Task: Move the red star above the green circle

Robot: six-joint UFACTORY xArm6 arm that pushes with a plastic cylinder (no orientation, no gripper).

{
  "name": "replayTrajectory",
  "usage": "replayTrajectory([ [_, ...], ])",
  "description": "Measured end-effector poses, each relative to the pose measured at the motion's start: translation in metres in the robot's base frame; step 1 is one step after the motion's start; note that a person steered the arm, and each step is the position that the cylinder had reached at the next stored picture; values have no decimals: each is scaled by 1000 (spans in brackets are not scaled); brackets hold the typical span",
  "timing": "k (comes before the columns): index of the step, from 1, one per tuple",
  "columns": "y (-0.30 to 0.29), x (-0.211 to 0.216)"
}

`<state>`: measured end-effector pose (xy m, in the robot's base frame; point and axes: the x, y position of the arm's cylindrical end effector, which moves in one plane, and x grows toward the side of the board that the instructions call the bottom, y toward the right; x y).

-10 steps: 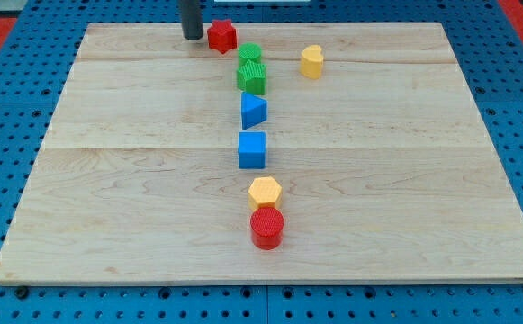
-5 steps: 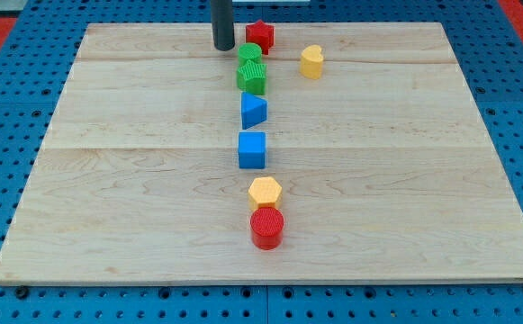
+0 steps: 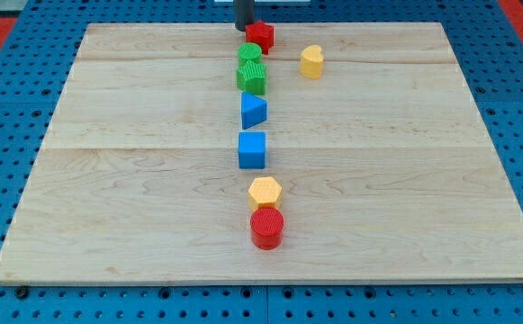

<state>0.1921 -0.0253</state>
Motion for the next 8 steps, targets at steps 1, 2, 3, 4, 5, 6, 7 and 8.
replayTrajectory([
  [1, 37, 1],
  [2, 102, 1],
  [3, 146, 11],
  [4, 108, 25],
  [5, 71, 27],
  [6, 63, 27],
  [7, 50, 26],
  [8, 19, 24],
])
